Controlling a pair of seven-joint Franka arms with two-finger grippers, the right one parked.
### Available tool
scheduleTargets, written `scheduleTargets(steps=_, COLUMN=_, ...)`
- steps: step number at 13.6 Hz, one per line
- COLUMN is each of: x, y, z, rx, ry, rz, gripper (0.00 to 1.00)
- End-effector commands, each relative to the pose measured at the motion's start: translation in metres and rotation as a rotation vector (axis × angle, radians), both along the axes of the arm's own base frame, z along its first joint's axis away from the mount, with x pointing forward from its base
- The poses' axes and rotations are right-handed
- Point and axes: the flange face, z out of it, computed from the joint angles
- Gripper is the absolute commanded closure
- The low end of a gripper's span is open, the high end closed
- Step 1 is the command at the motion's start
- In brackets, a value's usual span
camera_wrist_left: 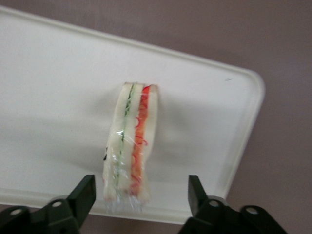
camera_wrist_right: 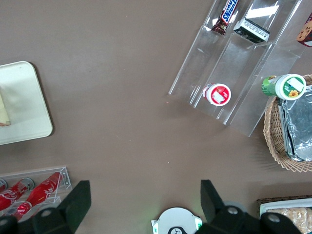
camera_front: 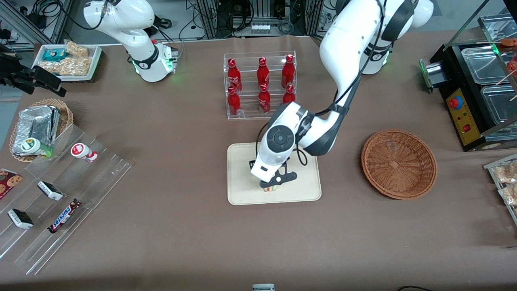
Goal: Place sandwich from basket to tray
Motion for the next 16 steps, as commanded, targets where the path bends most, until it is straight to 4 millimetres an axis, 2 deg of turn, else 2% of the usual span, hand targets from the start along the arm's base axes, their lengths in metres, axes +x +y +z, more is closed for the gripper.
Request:
scheduleTargets(steps=1, x=-0.005, y=0.014, z=0.077, rx=-0.033, ry=-0.045, rz=-0.007, gripper=0.0)
scheduleTargets(steps=3, x=-0.007, y=0.027, z=0.11, rx=0.043, ry=-0.115, rz=-0.042, gripper=0.0)
scheduleTargets(steps=5, x=-0.016, y=0.051, z=0.126, rx=0.103, ry=-0.102, rz=-0.046, gripper=0.0)
scheduleTargets(steps=7, x=-0.002, y=0.107, z=0.129, rx=0.112, ry=-0.082, rz=0.019, gripper=0.0)
scheduleTargets(steps=8, x=0.003, y=0.128, z=0.13, rx=0.115, ry=-0.073, rz=0.041, gripper=0.0)
scheduleTargets(steps=10, x=0.014, y=0.179, z=0.132, rx=0.121, ry=-0.058, rz=0.025, gripper=0.0)
scheduleTargets(steps=13, x=0.01, y=0.258, z=0.142, rx=0.12, ry=-0.04, rz=-0.032, gripper=0.0)
scheduleTargets(steps=16, x=-0.001, y=0.335, z=0.162, rx=0.11, ry=-0.04, rz=-0.084, gripper=0.0)
